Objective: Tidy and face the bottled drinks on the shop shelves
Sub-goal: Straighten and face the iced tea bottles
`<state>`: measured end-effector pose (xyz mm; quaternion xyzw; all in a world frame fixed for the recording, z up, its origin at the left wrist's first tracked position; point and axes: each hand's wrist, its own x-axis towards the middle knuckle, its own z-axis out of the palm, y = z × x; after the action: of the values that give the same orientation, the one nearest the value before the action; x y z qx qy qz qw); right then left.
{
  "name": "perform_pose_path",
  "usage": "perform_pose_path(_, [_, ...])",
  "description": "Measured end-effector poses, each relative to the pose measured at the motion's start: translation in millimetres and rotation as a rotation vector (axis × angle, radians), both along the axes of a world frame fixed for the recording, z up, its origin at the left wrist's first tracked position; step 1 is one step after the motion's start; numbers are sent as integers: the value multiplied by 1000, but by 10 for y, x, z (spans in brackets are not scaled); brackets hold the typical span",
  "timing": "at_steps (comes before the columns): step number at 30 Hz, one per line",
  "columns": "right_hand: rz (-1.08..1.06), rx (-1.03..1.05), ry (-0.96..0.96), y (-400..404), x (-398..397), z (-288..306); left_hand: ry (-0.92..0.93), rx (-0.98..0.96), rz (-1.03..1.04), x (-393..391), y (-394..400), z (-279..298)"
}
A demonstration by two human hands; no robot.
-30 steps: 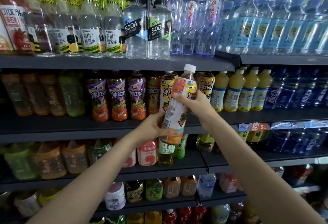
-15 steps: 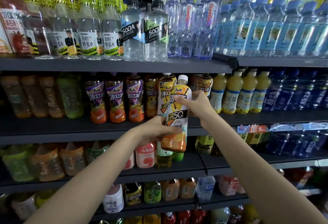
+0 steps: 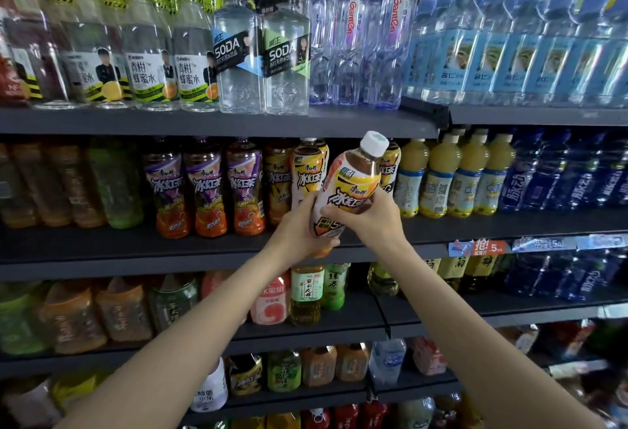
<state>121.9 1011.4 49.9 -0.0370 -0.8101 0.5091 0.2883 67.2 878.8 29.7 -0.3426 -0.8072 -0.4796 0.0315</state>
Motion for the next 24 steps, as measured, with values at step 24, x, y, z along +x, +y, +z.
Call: perform_pose_path(24, [-205,216,-226,724,-1100,-166,-52,-130,450,-825,288,-214])
